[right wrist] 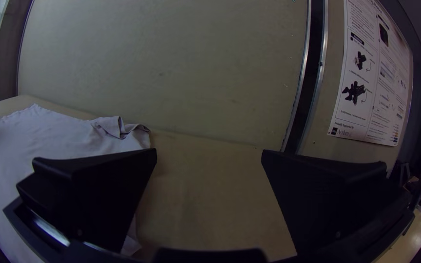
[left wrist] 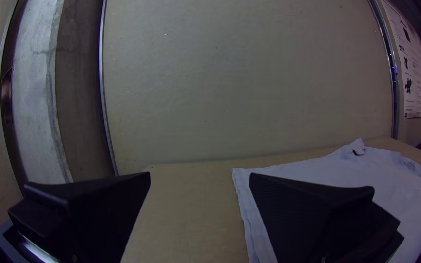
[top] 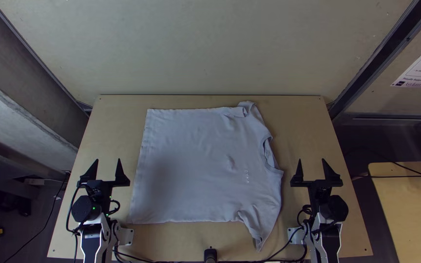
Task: Fold the t-shirt
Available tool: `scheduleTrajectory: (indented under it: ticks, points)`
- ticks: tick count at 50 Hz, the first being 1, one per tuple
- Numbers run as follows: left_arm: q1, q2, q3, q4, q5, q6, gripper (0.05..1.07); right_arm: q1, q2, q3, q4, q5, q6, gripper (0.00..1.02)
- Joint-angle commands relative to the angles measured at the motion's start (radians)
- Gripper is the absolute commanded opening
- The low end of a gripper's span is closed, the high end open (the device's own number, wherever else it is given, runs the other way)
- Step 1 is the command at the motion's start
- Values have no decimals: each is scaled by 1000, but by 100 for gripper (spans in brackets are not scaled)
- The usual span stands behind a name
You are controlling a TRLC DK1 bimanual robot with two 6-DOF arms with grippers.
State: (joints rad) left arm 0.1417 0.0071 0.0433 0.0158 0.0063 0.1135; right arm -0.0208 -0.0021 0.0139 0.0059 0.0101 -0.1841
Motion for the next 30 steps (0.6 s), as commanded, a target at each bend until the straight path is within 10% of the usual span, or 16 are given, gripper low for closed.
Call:
scheduleTrajectory:
  ticks: [1,30]
  points:
    - [4,-7,-40,-25,3,17,103,-1,-1,-5,-21,7,9,98]
    - [1,-7,-40,-25,3,-69,103,1,-1,-5,-21,7,9,98]
